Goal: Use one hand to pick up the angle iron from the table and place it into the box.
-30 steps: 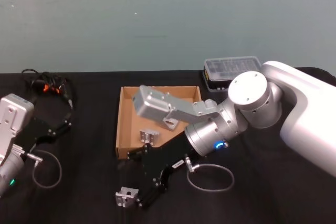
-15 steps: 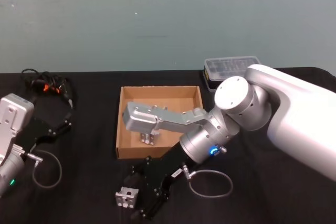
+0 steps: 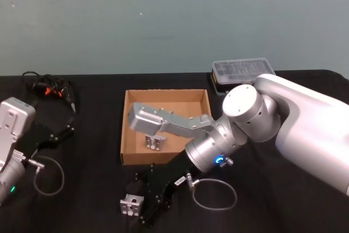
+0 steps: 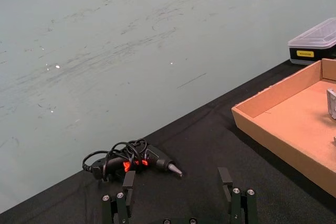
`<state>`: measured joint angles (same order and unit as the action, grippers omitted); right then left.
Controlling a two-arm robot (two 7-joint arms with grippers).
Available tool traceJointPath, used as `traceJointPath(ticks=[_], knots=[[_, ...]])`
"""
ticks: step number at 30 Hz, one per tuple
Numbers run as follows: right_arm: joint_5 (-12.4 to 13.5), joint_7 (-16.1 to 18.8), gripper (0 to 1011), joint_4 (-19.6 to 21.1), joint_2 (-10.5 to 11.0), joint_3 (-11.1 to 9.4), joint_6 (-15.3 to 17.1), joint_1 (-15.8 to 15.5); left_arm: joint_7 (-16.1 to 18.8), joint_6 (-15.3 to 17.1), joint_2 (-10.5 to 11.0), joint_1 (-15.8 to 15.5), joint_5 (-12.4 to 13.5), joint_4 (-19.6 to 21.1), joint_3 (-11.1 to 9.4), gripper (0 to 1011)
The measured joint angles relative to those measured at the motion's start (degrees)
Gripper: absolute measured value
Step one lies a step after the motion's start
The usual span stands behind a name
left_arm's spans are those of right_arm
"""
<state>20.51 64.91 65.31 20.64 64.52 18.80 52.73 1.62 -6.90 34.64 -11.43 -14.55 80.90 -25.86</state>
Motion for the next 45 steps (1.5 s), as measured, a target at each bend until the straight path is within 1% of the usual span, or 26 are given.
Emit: traceJointPath(ticks=[4, 9, 18, 30, 35, 42, 45], knots=[[1.3, -0.4, 1000, 0.3, 0.5, -0.8, -0.9, -1.0, 0.0, 0.0, 0.0, 0.0, 0.0, 0.0, 0.0, 1000], [2.0, -0.9, 1000, 0.7, 0.8, -1.1, -1.1, -1.7, 0.0, 0.0, 0.0, 0.0, 0.0, 0.0, 0.0, 1000], [2.5, -1.7, 1000, 0.0, 0.7, -1.0, -0.3, -2.2, 0.0, 0.0, 0.0, 0.0, 0.0, 0.0, 0.0, 1000], [2.6, -1.3, 1000, -2.2, -0.8, -0.2, 0.5, -1.8, 0.0, 0.0, 0.0, 0.0, 0.0, 0.0, 0.0, 1000], [2.3, -1.4, 1000, -3.2, -1.4, 0.1, 1.4, -1.3, 0.0, 0.0, 0.0, 0.0, 0.0, 0.0, 0.0, 1000], [2.3, -1.4, 998, -3.1, -1.3, 0.1, 1.3, -1.4, 0.0, 0.0, 0.0, 0.0, 0.0, 0.0, 0.0, 1000], [2.3, -1.4, 964, -3.1, -1.3, 0.1, 1.3, -1.4, 0.0, 0.0, 0.0, 0.0, 0.0, 0.0, 0.0, 1000]])
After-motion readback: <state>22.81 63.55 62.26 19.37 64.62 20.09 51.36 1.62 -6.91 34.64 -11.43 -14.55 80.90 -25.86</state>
